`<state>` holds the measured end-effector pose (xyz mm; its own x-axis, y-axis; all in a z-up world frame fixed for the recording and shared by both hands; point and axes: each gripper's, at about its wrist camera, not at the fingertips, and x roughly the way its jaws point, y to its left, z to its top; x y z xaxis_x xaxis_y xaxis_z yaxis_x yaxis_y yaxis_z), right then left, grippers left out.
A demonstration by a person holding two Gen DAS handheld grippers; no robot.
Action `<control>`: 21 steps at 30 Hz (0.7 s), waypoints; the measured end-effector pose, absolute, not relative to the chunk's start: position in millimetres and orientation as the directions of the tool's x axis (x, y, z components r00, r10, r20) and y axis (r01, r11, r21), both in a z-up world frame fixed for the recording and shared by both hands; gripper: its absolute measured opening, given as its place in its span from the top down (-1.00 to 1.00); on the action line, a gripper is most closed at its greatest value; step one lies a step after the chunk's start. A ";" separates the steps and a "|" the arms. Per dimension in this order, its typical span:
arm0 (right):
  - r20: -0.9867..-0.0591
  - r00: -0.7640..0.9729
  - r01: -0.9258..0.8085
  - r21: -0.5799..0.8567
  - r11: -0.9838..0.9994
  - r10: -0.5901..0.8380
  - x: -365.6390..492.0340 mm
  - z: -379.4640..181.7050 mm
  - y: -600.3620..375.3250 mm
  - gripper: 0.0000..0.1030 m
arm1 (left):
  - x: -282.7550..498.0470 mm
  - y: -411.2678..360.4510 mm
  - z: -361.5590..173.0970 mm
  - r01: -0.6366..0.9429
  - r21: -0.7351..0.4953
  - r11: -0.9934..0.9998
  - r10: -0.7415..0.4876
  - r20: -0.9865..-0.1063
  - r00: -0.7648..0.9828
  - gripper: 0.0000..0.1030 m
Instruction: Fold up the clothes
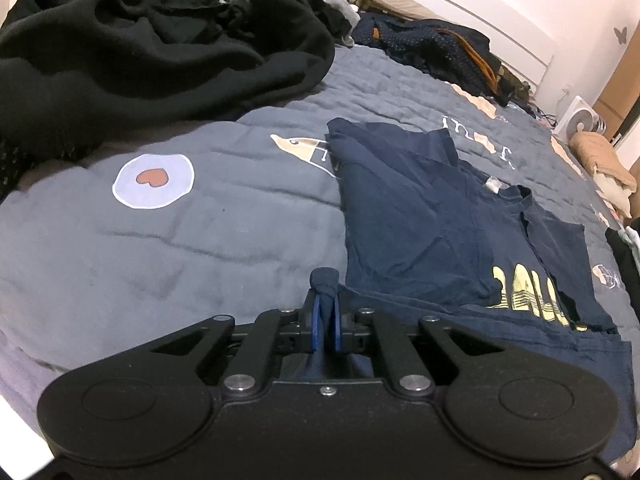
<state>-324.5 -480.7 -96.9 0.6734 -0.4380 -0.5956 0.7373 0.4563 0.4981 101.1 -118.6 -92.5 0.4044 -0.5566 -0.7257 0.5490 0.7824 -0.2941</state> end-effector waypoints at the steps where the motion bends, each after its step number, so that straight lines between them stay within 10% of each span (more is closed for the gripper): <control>1: -0.603 0.667 0.744 0.520 0.419 -0.437 -329.1 -99.1 -486.5 -0.11 | 101.4 -118.2 -92.7 0.548 -0.296 0.783 -0.556 -0.726 0.403 0.86; 21: -0.697 0.636 0.758 0.485 0.436 -0.332 -305.8 -123.7 -510.2 -0.12 | 99.2 -120.4 -95.5 0.556 -0.271 0.786 -0.540 -0.739 0.403 0.86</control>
<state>-305.8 -510.2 -123.7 0.6361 -0.3317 -0.6966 0.7582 0.4359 0.4848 99.2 -120.4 -95.5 0.4026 -0.5397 -0.7393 0.5564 0.7856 -0.2706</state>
